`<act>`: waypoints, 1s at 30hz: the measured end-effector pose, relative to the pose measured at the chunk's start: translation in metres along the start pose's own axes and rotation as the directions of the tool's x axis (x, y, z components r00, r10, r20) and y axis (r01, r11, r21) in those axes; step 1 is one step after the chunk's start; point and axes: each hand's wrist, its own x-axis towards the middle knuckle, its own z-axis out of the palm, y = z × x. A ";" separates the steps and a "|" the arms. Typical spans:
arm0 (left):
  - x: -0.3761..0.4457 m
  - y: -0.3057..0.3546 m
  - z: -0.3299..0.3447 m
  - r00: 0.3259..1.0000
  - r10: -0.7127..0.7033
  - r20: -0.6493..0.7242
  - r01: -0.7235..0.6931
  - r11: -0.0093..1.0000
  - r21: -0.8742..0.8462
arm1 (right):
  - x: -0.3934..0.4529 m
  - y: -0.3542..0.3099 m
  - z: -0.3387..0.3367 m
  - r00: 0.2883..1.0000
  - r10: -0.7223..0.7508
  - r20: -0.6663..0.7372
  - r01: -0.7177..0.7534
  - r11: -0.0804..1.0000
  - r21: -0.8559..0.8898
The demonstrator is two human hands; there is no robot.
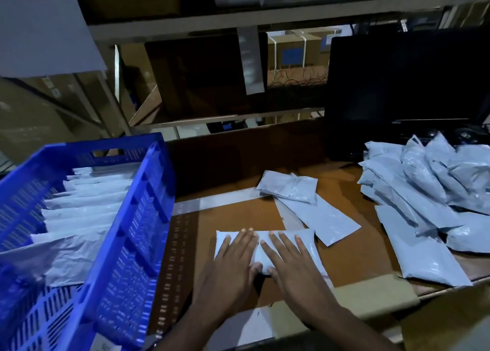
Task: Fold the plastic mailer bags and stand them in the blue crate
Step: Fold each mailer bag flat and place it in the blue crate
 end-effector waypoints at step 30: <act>-0.012 0.026 0.008 0.979 -0.186 0.084 0.197 0.971 -0.139 | 0.006 0.015 -0.032 0.983 0.171 0.068 -0.182 0.957 0.225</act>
